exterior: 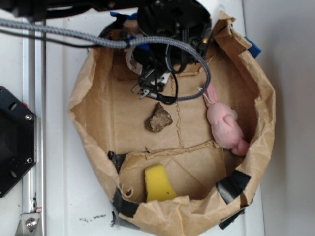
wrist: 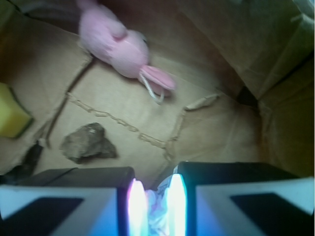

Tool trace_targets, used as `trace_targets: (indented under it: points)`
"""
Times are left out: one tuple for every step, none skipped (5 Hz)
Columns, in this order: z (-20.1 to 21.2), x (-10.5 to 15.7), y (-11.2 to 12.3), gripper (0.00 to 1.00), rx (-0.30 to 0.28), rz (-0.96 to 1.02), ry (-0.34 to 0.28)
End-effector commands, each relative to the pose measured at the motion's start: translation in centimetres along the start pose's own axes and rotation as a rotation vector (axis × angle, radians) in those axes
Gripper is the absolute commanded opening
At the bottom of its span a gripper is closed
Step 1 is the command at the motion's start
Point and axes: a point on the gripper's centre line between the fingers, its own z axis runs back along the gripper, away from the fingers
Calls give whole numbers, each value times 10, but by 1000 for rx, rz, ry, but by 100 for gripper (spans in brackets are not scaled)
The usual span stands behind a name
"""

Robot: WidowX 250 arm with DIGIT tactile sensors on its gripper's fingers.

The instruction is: Grab the white paper.

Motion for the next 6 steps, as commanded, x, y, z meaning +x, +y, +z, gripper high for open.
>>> trace_targets:
  points:
    - [22, 5, -12, 0, 55, 8, -65]
    - [30, 9, -29, 0, 19, 126, -131]
    - [40, 22, -51, 0, 16, 263, -146]
    - [45, 23, -54, 0, -47, 382, -138]
    - [39, 19, -50, 0, -41, 485, -96]
    - [37, 18, -55, 0, -7, 499, -102]
